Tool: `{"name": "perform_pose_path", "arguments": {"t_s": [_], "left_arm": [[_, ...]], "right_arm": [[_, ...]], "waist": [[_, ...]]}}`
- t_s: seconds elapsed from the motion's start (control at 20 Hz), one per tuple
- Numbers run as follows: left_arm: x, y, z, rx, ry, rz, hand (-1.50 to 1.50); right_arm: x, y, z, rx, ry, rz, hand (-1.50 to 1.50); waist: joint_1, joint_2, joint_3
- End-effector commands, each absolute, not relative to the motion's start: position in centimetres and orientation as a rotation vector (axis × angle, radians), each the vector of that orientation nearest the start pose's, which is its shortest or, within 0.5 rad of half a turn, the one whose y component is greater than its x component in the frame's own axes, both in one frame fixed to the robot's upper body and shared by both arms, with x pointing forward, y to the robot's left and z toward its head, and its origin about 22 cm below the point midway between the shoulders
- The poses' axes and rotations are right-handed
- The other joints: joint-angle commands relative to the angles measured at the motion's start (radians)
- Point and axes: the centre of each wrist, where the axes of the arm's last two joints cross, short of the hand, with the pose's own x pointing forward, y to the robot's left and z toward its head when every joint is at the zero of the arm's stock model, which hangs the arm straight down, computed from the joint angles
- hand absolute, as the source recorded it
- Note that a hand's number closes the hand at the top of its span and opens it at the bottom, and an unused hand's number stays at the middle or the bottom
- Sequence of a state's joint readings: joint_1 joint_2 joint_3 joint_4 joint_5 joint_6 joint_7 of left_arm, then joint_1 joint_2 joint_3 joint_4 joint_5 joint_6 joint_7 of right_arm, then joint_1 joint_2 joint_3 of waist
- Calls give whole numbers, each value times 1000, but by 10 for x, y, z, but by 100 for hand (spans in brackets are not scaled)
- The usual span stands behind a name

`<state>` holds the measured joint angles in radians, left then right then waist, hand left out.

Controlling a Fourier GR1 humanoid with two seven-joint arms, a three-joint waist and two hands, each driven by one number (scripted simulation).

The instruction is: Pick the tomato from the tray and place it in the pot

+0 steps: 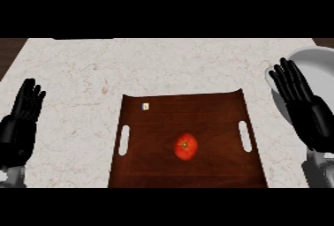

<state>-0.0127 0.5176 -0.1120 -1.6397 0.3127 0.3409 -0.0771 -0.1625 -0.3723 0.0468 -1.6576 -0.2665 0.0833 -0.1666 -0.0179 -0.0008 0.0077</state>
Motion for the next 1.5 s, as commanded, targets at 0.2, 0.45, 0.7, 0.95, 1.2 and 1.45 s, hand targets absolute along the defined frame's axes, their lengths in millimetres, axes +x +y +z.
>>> {"name": "perform_pose_path", "arguments": {"t_s": [0.2, 0.45, 0.7, 0.95, 1.2, 1.45], "left_arm": [[243, 263, 41, 193, -1740, 11, 0], [246, 227, 20, 114, -1729, 25, 0], [230, 227, -9, 119, -1691, 39, 0], [242, 229, -8, 128, -1682, 35, 0], [237, 230, 0, 124, -1692, 44, 0], [237, 231, 6, 120, -1696, 52, 0]], "right_arm": [[287, -276, 152, 490, -2464, 478, 150], [285, -291, 85, -132, -2343, 442, -150], [250, -271, 57, 190, -2564, 438, -150], [218, -286, 87, 68, -2484, 679, -150], [207, -276, 107, -137, -2213, 1100, -150], [186, -254, 123, -296, -1976, 1362, -150]], "waist": [[23, 3, -4], [16, 5, -7], [11, 1, -7], [9, -1, -8], [12, -3, -11], [15, -5, -12]]}}
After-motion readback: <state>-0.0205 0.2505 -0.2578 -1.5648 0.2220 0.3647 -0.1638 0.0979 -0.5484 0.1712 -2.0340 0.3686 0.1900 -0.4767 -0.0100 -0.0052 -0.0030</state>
